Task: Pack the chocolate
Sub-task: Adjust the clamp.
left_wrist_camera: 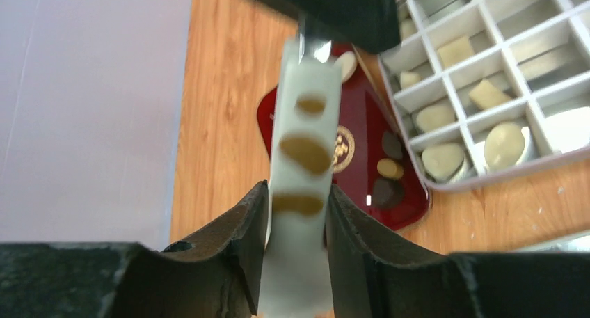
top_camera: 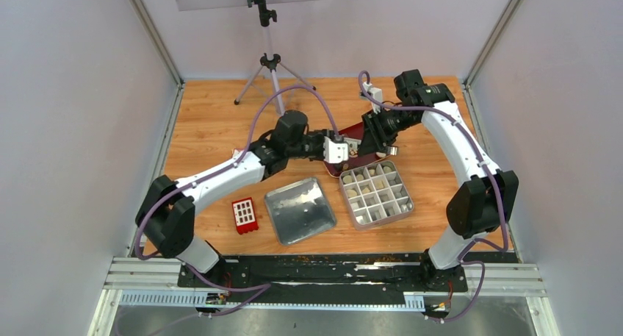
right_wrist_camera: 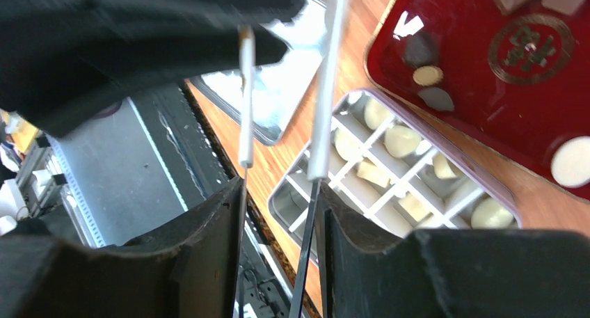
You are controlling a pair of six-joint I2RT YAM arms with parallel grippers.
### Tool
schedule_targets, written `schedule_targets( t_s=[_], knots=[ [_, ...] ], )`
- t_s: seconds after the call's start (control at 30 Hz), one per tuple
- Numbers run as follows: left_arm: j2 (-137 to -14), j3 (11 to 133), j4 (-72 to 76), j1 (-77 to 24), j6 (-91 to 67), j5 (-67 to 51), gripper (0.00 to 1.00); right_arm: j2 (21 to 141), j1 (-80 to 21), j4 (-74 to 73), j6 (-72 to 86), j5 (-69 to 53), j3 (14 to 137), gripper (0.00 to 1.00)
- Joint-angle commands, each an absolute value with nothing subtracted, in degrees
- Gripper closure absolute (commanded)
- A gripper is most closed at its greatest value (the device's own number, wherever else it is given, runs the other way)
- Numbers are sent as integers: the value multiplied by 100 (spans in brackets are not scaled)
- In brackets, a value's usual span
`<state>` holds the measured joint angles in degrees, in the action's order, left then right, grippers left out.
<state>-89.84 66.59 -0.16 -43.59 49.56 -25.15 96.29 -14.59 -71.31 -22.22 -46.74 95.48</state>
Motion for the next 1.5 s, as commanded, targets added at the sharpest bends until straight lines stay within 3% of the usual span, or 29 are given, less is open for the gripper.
schedule_targets(
  t_s=[0.0, 0.3, 0.6, 0.67, 0.87, 1.0, 1.1, 1.47],
  knots=[
    [-8180, 6066, -218, -3900, 4396, -2519, 56, 9380, -1193, -6862, -2480, -3925, 9456, 85],
    [-8405, 6059, 1126, -4089, 4511, -3214, 45, 9456, -1186, -7177, -2492, -5144, 9472, 83],
    [-9237, 6927, 611, -4288, 5297, -3429, 44, 9515, -1187, -7263, -2516, -5239, 9611, 83],
    [-9321, 7037, 343, -4304, 5625, -3344, 50, 9489, -1187, -7260, -2516, -5272, 9592, 83],
    [-9390, 7166, 89, -4315, 5713, -3332, 86, 9444, -1187, -7148, -2374, -5208, 9563, 78],
    [-9396, 7207, 77, -4327, 5442, -3462, 99, 9473, -1187, -6984, -2099, -5110, 9584, 51],
    [-9393, 7194, 147, -4333, 5292, -3509, 100, 9524, -1187, -6945, -2001, -5087, 9630, 40],
    [-9556, 7474, -361, -4327, 5084, -3742, 100, 9459, -1202, -6826, -2007, -5121, 9602, 36]
  ],
)
